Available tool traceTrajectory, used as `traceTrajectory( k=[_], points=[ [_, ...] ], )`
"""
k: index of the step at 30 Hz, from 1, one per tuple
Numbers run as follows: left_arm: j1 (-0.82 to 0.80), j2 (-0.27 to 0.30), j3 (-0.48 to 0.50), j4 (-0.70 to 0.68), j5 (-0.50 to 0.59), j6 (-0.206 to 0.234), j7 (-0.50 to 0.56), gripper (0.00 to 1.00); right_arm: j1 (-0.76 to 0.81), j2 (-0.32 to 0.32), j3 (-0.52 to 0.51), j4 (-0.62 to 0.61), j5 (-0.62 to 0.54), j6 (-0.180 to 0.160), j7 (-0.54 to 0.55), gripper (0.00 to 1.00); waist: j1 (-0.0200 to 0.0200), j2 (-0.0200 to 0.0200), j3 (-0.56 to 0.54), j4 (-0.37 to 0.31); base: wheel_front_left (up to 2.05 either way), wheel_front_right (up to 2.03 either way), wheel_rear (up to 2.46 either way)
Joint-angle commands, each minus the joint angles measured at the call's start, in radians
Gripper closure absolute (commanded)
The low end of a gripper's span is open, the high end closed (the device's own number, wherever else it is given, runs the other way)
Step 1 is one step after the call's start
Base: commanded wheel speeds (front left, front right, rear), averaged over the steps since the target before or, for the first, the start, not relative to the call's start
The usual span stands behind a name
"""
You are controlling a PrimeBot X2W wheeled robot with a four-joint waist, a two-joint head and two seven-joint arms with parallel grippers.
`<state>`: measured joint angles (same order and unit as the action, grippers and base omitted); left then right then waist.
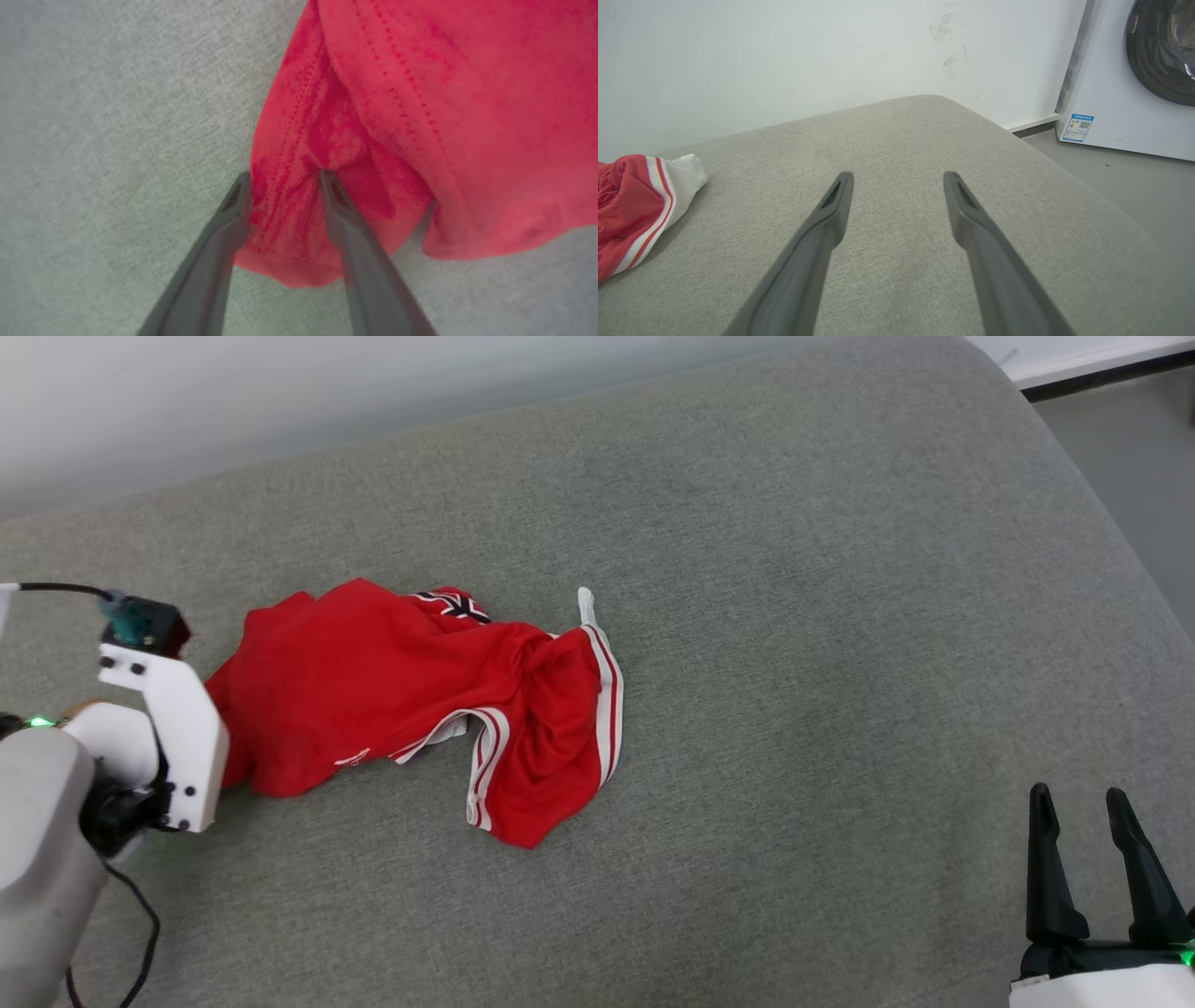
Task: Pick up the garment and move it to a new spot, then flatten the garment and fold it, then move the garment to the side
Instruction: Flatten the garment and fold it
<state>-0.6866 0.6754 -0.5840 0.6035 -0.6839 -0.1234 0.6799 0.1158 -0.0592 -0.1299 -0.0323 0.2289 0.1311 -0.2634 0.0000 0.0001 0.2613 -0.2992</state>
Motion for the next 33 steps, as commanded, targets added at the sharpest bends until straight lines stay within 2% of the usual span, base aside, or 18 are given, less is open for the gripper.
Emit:
traceTrajectory(
  k=[1, 6, 11, 18, 22, 26, 29, 33],
  points=[
    [0.012, -0.020, -0.021, 0.008, 0.001, -0.004, 0.002, 1.00, -0.021, 0.004, -0.001, 0.000, 0.005, -0.001, -0.002, 0.00, 0.0000, -0.0001, 0.002, 0.004, 0.00, 0.00, 0.00],
    [-0.022, 0.004, -0.042, -0.035, -0.012, -0.007, -0.047, 1.00, -0.012, 0.007, 0.000, 0.004, 0.006, -0.001, -0.002, 0.00, 0.0000, -0.0001, -0.009, 0.038, 0.00, 0.00, 0.00],
    [-0.031, -0.001, -0.041, -0.113, -0.052, -0.006, -0.114, 1.00, 0.008, 0.002, 0.007, 0.011, -0.003, -0.001, -0.002, 0.00, 0.0000, -0.0001, -0.047, 0.093, 0.00, 0.00, 0.00],
    [0.032, 0.042, -0.049, -0.288, -0.064, 0.005, -0.144, 1.00, 0.031, -0.009, 0.020, 0.000, -0.021, -0.001, -0.002, 0.00, 0.0000, -0.0001, -0.099, 0.193, 0.00, 0.00, 0.00],
    [0.113, 0.092, -0.034, -0.416, -0.100, 0.066, -0.094, 1.00, 0.043, -0.019, 0.037, -0.007, -0.037, -0.001, -0.002, 0.00, 0.0000, -0.0001, -0.113, 0.249, 0.00, 0.00, 0.00],
    [0.229, 0.163, -0.007, -0.547, -0.172, 0.150, -0.014, 1.00, 0.043, -0.023, 0.044, -0.011, -0.045, -0.001, -0.002, 0.00, 0.0000, -0.0001, -0.114, 0.285, 0.00, 0.00, 0.00],
    [0.337, 0.180, 0.030, -0.613, -0.257, 0.208, -0.010, 1.00, 0.041, -0.022, 0.044, -0.011, -0.045, -0.001, -0.002, 0.00, 0.0000, -0.0001, -0.110, 0.299, 0.00, 0.00, 0.00],
    [0.447, 0.175, 0.055, -0.626, -0.318, 0.251, -0.046, 1.00, 0.032, -0.028, 0.047, -0.005, -0.043, -0.001, -0.002, 0.00, 0.0000, -0.0001, -0.107, 0.302, 0.00, 0.00, 0.00]
  ],
)
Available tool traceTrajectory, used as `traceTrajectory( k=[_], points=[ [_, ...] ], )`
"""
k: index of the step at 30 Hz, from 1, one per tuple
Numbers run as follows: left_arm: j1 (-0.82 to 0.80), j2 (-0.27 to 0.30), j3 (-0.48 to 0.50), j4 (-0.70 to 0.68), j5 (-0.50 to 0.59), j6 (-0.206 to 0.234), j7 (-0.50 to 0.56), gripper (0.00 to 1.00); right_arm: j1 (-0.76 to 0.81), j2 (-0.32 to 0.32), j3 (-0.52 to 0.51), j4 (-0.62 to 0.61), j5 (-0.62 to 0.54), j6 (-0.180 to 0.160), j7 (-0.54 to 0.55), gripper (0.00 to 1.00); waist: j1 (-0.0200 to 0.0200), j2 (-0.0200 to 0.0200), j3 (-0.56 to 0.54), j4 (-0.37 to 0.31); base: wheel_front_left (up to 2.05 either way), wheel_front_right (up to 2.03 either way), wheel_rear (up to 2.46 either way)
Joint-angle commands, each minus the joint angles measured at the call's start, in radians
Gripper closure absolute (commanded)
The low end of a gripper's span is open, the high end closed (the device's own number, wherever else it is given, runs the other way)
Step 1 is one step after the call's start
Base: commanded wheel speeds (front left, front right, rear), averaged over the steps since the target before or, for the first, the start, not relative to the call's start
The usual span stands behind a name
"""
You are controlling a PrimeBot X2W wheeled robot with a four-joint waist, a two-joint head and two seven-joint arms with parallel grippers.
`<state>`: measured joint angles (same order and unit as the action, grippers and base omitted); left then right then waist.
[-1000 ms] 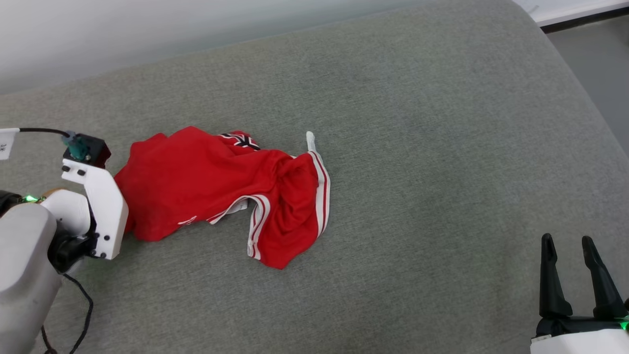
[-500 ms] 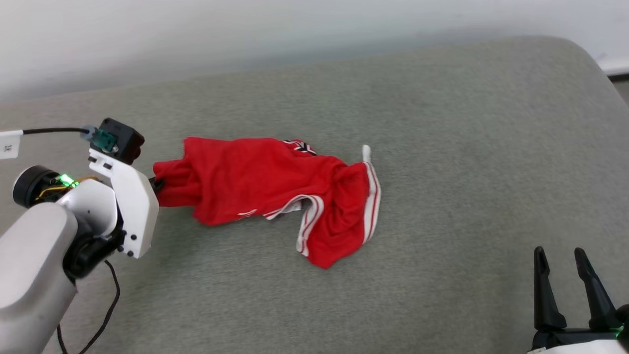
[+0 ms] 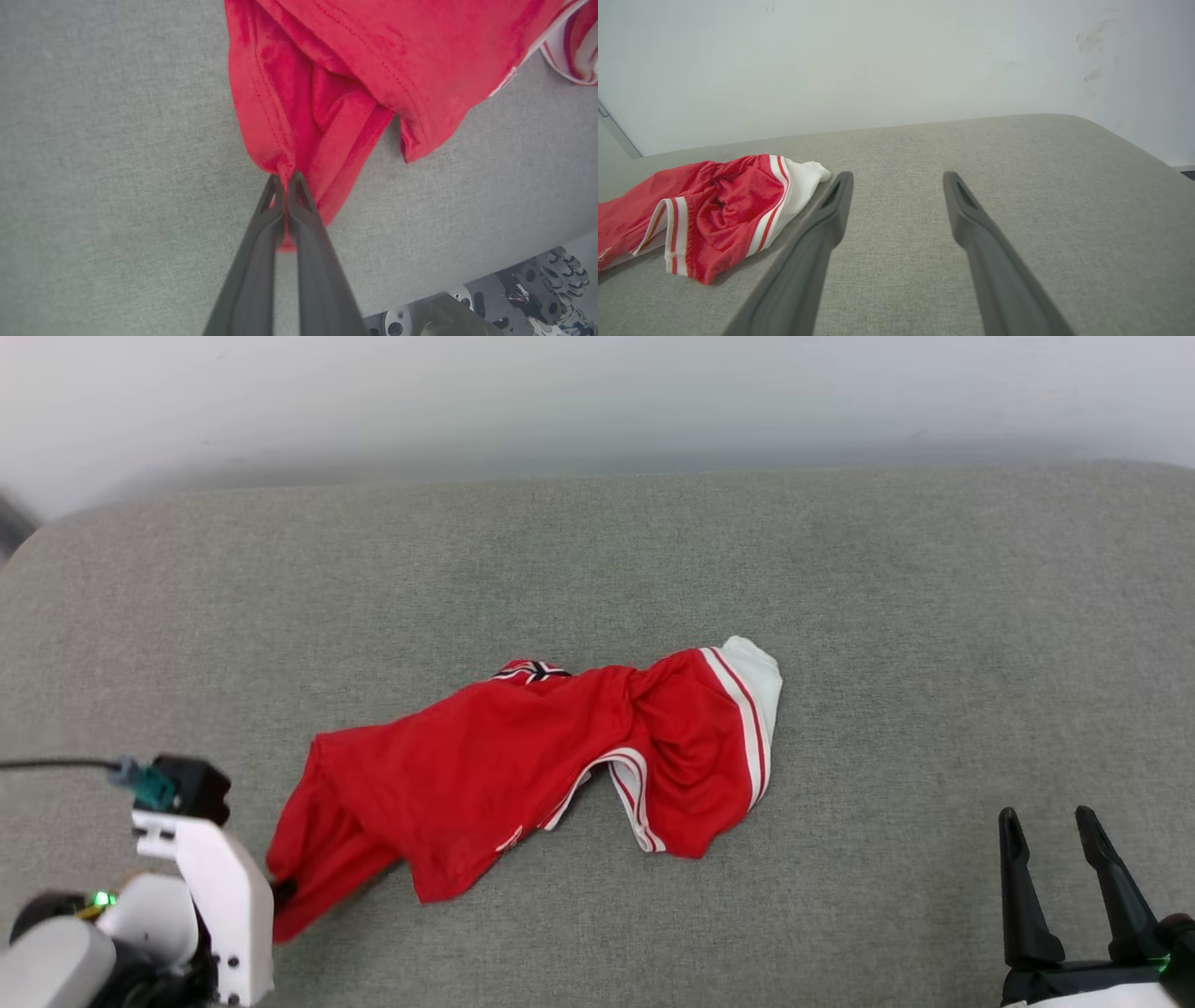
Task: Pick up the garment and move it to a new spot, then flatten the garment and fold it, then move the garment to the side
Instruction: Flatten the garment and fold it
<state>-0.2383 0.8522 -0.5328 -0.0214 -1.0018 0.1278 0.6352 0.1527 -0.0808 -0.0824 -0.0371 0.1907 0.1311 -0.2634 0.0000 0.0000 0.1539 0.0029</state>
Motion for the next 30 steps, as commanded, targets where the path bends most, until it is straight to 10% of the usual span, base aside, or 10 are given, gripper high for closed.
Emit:
traceTrajectory(
  k=[1, 8, 9, 10, 11, 24, 30],
  points=[
    [0.018, -0.010, 0.006, 0.011, -0.010, 0.005, -0.013, 1.00, -0.007, -0.007, 0.002, 0.000, -0.004, -0.001, -0.002, 0.00, 0.0000, 0.0000, 0.001, -0.002, 0.00, 0.00, 0.00],
    [0.080, -0.091, 0.027, 0.153, -0.056, -0.005, -0.116, 1.00, -0.016, -0.014, -0.006, -0.006, 0.006, -0.001, -0.002, 0.00, 0.0000, 0.0000, 0.002, -0.029, 0.00, 0.00, 0.00],
    [0.077, -0.100, 0.031, 0.173, -0.058, -0.008, -0.129, 0.69, -0.010, -0.015, -0.007, -0.005, 0.006, -0.001, -0.002, 0.00, 0.0000, 0.0000, 0.002, -0.032, 0.00, 0.00, 0.00],
    [0.071, -0.105, 0.032, 0.194, -0.054, -0.010, -0.140, 0.13, -0.006, -0.017, -0.007, -0.003, 0.007, -0.001, -0.002, 0.00, 0.0000, 0.0000, 0.002, -0.034, 0.00, 0.00, 0.00],
    [0.064, -0.112, 0.028, 0.209, -0.048, -0.013, -0.147, 0.00, -0.002, -0.018, -0.009, -0.002, 0.007, -0.001, -0.002, 0.00, 0.0000, 0.0000, 0.001, -0.036, 0.00, 0.00, 0.00],
    [-0.090, -0.058, -0.019, 0.050, 0.037, -0.039, -0.060, 0.00, 0.029, -0.009, -0.035, -0.002, 0.013, -0.001, -0.002, 0.00, 0.0000, 0.0000, -0.042, -0.032, 0.00, 0.00, 0.00],
    [-0.173, -0.118, -0.105, 0.002, 0.029, -0.048, 0.098, 0.00, 0.022, -0.001, -0.029, 0.003, 0.018, -0.001, -0.002, 0.00, 0.0000, 0.0000, -0.041, -0.026, 0.00, 0.00, 0.00]
  ],
)
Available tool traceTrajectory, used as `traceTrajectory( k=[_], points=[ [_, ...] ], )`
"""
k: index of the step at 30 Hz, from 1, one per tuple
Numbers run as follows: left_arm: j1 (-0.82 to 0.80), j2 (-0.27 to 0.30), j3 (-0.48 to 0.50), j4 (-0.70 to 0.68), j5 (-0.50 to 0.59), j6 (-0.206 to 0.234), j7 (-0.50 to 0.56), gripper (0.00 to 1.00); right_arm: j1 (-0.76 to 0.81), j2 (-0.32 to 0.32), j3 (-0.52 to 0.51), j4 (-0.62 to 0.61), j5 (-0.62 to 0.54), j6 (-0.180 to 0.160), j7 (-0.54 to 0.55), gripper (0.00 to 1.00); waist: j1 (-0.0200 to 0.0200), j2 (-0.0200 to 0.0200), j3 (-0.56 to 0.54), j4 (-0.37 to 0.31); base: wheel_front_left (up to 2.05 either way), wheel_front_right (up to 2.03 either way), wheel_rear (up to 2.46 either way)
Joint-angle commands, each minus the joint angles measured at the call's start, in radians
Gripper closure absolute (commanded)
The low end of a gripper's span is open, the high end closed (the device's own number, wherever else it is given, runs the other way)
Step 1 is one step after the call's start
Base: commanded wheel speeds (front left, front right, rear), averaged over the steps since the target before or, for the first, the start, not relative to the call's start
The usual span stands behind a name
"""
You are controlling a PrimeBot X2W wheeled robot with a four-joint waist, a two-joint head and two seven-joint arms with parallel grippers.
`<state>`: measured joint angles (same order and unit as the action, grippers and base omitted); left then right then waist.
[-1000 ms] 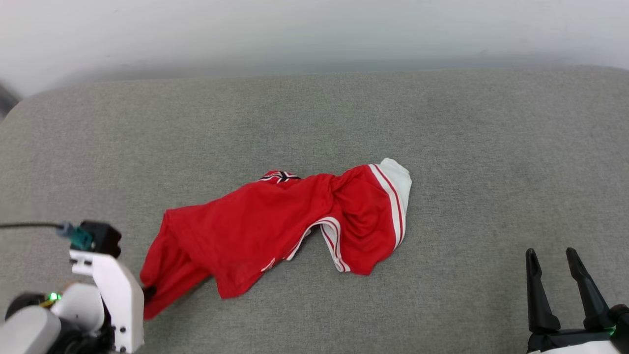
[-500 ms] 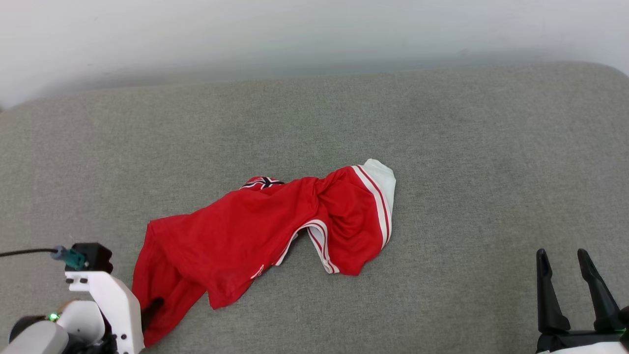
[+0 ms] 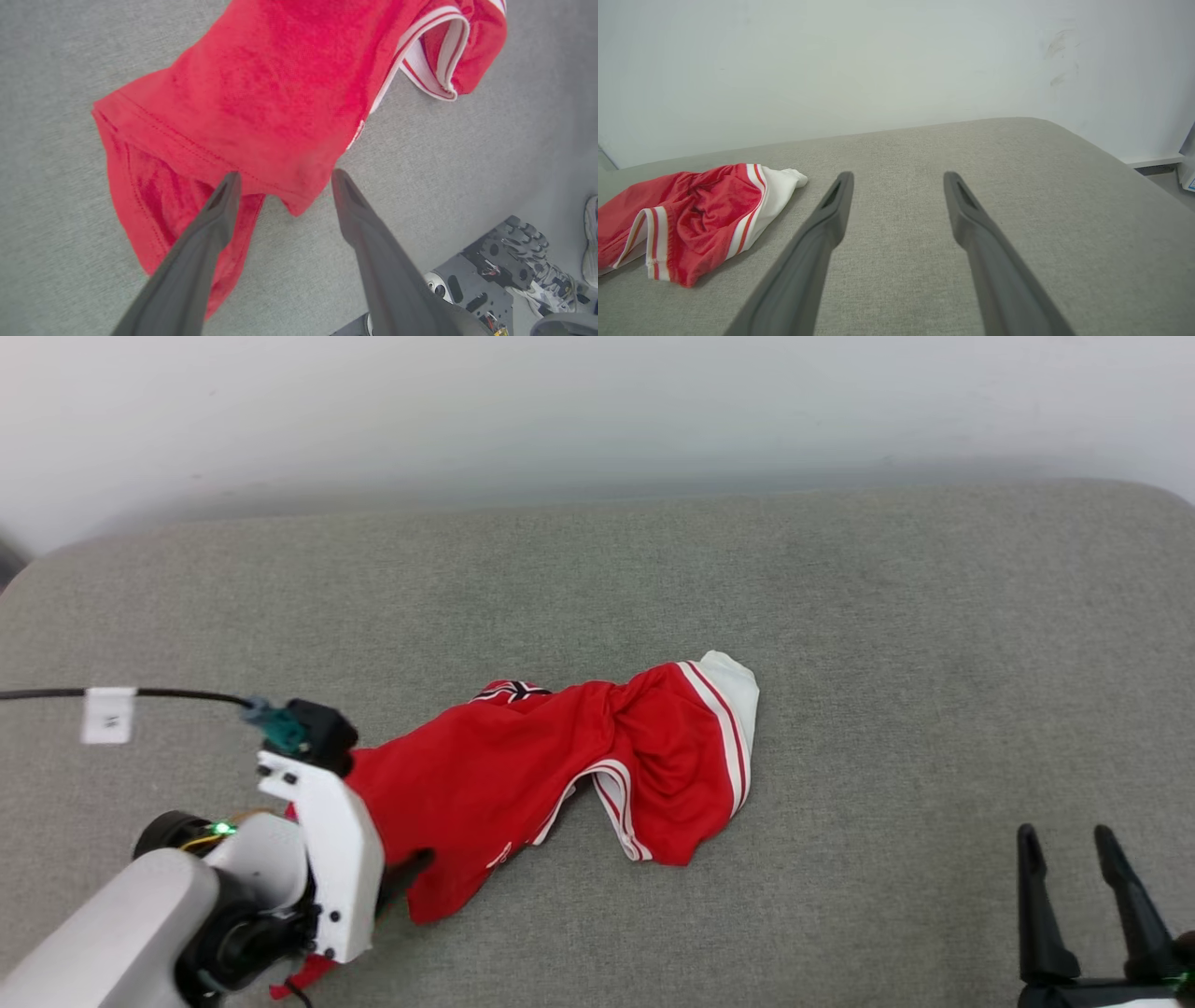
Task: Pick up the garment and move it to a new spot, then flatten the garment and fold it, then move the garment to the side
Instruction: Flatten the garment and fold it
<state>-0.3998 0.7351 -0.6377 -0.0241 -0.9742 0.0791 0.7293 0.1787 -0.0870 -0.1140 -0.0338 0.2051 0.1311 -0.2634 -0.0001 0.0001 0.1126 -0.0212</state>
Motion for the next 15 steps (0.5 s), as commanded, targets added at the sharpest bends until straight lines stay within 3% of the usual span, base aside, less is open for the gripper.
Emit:
traceTrajectory(
  k=[1, 8, 15],
  points=[
    [-0.024, -0.010, -0.020, 0.013, 0.007, -0.005, 0.028, 0.00, -0.009, 0.004, 0.009, 0.003, 0.003, -0.001, -0.002, 0.00, 0.0001, -0.0001, 0.001, -0.007, 0.00, 0.00, 0.00],
    [-0.059, -0.056, -0.080, 0.088, 0.002, -0.009, 0.120, 0.00, -0.041, 0.007, 0.018, -0.001, 0.017, -0.001, -0.002, 0.00, 0.0001, -0.0001, 0.024, -0.061, 0.00, 0.00, 0.00],
    [-0.055, -0.065, -0.090, 0.185, 0.017, -0.013, 0.102, 0.00, -0.050, 0.014, 0.018, 0.004, 0.026, -0.001, -0.002, 0.00, 0.0001, -0.0001, 0.044, -0.105, 0.00, 0.00, 0.00]
  ],
)
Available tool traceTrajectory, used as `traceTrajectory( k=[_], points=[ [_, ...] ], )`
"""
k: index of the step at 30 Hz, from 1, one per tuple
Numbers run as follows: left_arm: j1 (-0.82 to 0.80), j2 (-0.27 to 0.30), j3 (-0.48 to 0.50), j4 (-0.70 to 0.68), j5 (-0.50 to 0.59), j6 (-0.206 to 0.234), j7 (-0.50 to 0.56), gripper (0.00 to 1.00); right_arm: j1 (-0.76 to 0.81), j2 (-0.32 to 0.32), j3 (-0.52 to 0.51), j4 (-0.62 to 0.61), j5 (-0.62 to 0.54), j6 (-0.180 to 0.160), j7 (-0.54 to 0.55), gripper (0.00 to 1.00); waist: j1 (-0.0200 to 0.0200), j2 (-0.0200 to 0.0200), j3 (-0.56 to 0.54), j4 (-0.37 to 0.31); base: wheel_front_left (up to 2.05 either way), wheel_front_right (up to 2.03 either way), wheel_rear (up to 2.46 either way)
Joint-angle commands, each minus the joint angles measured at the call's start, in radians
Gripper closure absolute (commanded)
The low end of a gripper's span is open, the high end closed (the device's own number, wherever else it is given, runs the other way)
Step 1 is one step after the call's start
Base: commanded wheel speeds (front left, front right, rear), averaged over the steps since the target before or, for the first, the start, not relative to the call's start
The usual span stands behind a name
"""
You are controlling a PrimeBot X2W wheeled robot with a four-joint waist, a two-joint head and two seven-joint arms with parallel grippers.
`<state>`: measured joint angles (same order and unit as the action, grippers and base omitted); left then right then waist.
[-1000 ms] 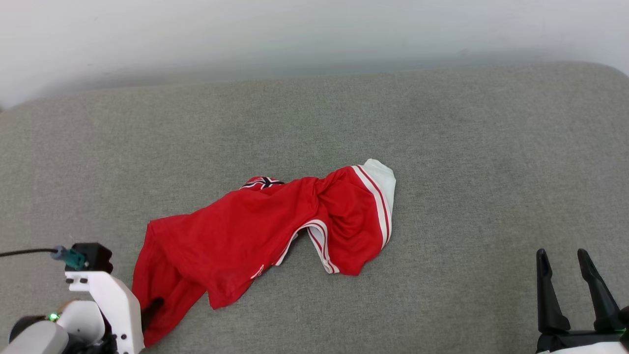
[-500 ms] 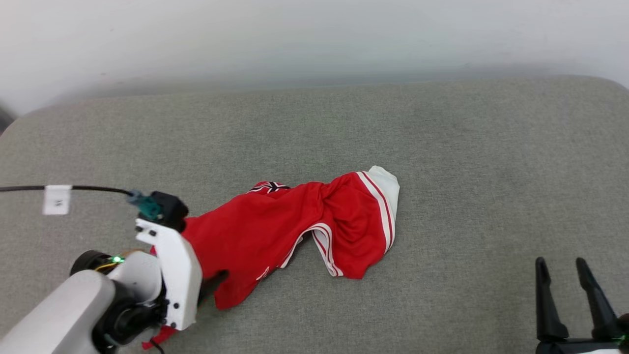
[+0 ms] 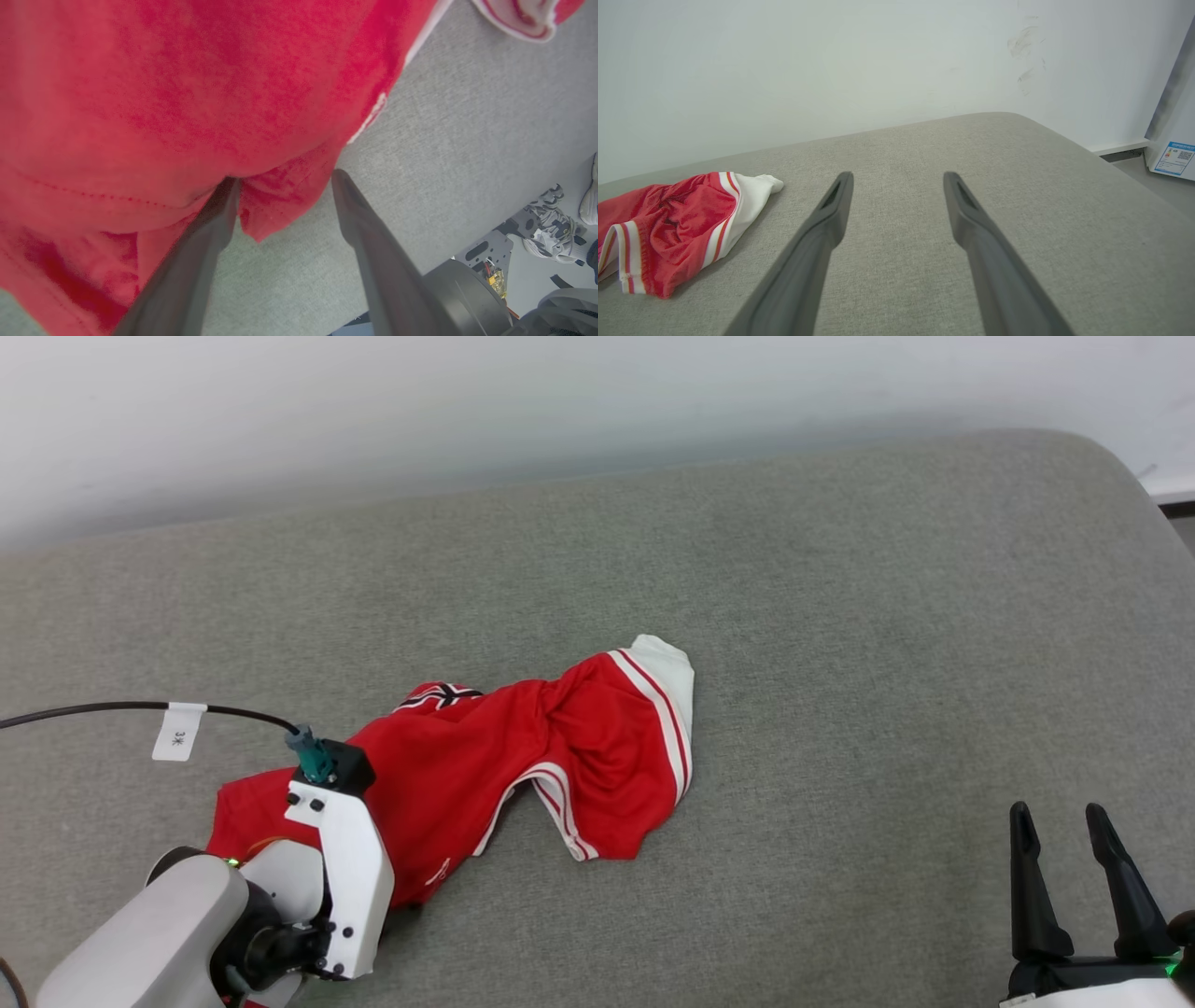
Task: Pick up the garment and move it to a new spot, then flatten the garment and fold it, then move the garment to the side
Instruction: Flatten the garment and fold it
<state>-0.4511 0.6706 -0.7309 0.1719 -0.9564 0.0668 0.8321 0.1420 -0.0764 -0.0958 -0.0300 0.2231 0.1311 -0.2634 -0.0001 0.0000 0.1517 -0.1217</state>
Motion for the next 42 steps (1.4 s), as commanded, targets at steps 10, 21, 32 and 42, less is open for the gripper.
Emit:
traceTrajectory(
  k=[10, 21, 32, 42],
  points=[
    [-0.034, -0.049, 0.012, 0.099, -0.054, -0.060, -0.007, 1.00, -0.025, 0.011, -0.008, 0.006, 0.015, -0.001, -0.002, 0.00, 0.0001, 0.0000, 0.027, -0.029, 0.00, 0.00, 0.00],
    [-0.177, -0.138, 0.238, 0.001, -0.316, 0.012, 0.012, 1.00, -0.032, 0.004, 0.001, 0.010, 0.011, -0.001, -0.002, 0.00, 0.0001, 0.0000, 0.027, -0.011, 0.00, 0.00, 0.00],
    [-0.246, -0.132, 0.430, 0.202, -0.312, 0.120, -0.215, 1.00, -0.059, -0.002, 0.022, 0.018, 0.021, -0.001, -0.002, 0.00, 0.0001, 0.0000, 0.063, -0.047, 0.00, 0.00, 0.00],
    [-0.184, -0.070, 0.431, 0.455, -0.194, 0.195, -0.369, 1.00, -0.069, -0.010, 0.026, 0.012, 0.029, -0.001, -0.002, 0.00, 0.0001, 0.0000, 0.108, -0.073, 0.00, 0.00, 0.00]
  ],
)
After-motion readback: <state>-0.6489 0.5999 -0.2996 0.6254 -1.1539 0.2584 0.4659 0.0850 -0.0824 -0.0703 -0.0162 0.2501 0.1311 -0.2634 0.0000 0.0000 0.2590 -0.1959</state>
